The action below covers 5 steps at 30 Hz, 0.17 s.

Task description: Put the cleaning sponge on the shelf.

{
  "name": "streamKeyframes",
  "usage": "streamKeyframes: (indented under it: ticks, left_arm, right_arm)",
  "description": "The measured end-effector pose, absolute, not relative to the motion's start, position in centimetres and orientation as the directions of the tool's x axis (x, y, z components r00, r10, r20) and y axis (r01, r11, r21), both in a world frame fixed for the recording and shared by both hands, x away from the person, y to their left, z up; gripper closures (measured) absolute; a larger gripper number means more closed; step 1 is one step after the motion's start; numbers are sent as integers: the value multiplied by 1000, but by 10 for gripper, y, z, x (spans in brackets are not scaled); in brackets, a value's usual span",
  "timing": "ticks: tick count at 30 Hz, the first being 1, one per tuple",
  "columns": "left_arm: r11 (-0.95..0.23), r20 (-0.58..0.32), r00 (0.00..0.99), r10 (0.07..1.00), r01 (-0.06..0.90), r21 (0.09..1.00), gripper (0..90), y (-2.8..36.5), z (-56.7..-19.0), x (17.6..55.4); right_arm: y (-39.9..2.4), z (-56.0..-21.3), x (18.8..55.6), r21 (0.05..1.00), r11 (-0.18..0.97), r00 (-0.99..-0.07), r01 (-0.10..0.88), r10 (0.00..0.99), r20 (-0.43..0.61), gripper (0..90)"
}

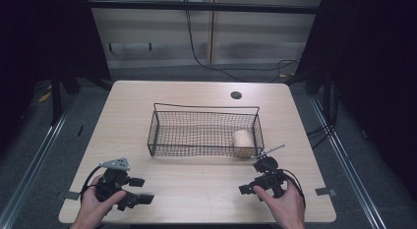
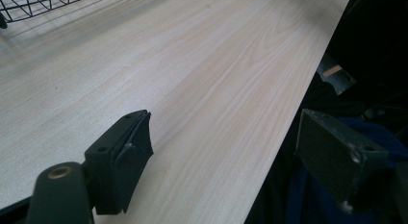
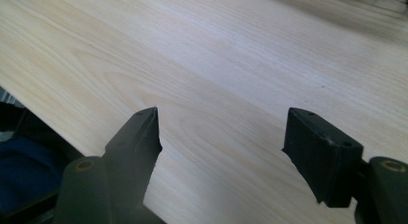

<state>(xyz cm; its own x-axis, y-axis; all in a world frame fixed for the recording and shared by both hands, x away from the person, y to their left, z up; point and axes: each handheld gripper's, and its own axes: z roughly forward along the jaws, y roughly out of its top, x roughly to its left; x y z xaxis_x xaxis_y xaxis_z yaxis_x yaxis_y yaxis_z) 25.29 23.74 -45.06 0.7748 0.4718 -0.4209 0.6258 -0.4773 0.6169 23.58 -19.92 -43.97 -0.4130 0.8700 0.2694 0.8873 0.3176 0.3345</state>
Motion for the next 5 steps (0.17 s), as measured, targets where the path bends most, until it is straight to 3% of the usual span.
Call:
streamKeyframes:
  ticks: [5]
  left_arm:
    - [-487, -418, 779, 468, 622, 614, 196, 236, -451, 253]
  right_arm:
    - [-206, -455, 233, 367, 298, -401, 881, 883, 244, 283]
